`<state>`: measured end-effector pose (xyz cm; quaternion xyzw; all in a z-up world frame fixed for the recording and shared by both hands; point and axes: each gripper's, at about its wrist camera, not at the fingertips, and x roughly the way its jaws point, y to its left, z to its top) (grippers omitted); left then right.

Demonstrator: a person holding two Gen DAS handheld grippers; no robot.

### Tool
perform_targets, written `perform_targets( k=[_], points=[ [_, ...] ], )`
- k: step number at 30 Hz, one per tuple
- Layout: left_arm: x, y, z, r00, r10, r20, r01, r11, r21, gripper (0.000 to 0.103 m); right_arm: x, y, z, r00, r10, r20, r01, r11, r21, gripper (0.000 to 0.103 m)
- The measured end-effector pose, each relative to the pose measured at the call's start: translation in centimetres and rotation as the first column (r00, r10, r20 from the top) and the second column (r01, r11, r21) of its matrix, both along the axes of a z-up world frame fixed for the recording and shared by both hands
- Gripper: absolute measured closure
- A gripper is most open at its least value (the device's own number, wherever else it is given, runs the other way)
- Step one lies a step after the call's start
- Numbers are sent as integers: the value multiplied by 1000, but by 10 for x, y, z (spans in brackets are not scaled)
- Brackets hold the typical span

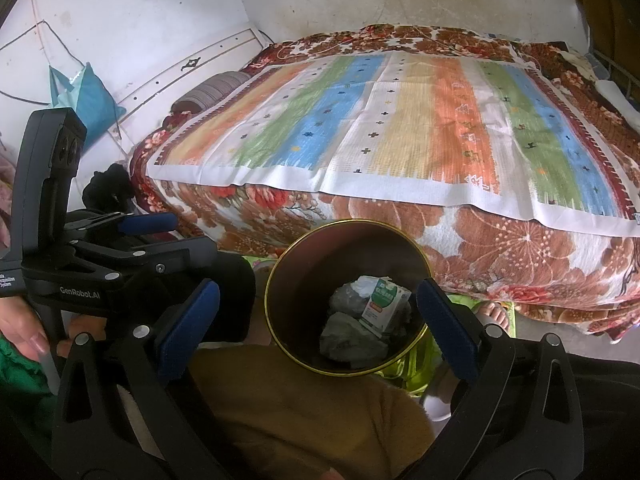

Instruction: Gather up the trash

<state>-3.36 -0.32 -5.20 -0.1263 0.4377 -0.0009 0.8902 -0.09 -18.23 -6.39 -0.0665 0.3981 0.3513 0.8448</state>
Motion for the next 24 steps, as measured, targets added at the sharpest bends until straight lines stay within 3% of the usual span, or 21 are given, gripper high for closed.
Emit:
perform_targets(
  k=[24],
  points=[
    [-10,-3,-6,1000,2,-12,-2,1000,-3,6,-1,1,0,1000,-1,-3,1,1000,-1,9]
  ],
)
